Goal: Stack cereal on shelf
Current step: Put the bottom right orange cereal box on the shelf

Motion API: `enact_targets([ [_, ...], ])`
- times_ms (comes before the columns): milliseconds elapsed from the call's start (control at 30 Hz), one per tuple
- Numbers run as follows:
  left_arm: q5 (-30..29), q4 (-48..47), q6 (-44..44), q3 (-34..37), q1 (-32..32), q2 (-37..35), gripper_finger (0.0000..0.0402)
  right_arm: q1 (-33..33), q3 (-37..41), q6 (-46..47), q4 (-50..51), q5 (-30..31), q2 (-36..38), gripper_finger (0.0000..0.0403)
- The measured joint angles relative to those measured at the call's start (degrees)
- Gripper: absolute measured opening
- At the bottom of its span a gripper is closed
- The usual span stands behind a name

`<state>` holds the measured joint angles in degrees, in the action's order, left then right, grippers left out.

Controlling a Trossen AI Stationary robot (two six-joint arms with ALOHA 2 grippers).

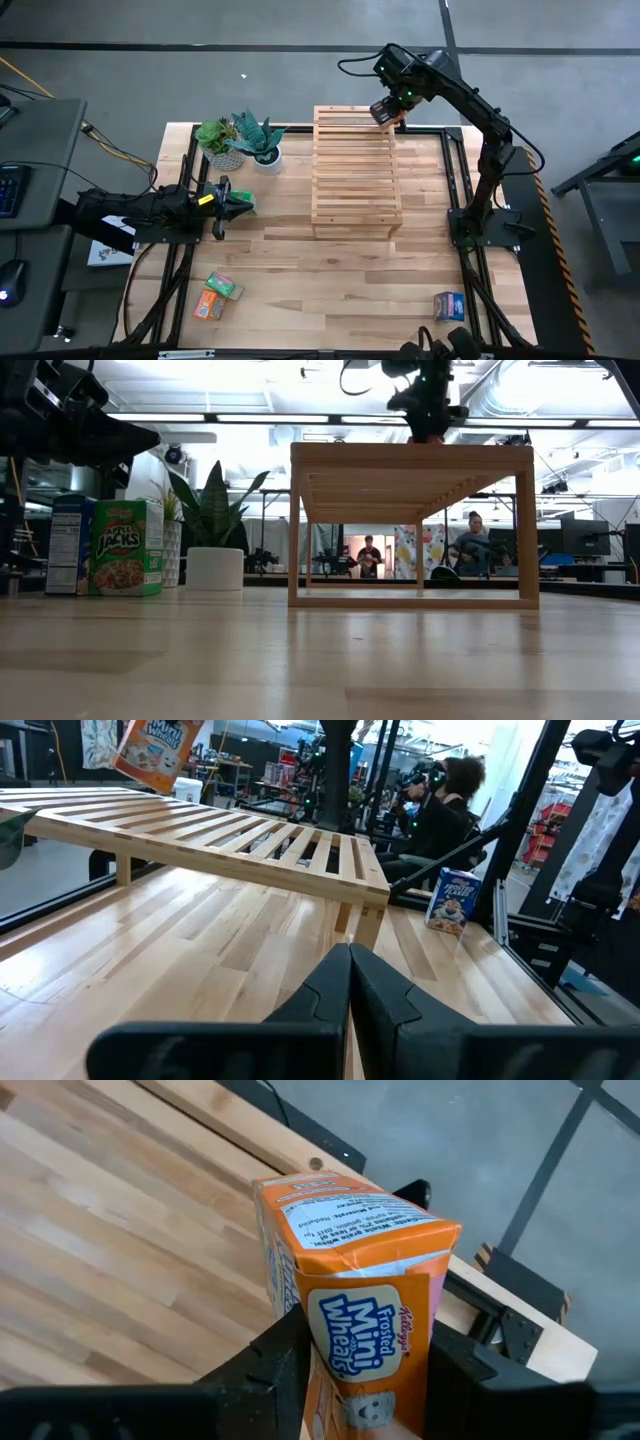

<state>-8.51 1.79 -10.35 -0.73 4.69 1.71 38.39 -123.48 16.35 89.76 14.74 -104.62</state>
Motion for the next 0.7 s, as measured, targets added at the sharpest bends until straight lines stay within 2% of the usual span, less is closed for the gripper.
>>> enact_targets([
  [533,0.0,0.0,0.0,0.0,0.0,0.0,0.0001,-0.2,0.0,0.2,0.0,-0.4,-1.1,0.0132],
  [700,0.0,0.0,0.0,0.0,0.0,0.0,0.0001,-0.2,-0.1,0.1,-0.5,-0.1,-2.0,0.0152],
])
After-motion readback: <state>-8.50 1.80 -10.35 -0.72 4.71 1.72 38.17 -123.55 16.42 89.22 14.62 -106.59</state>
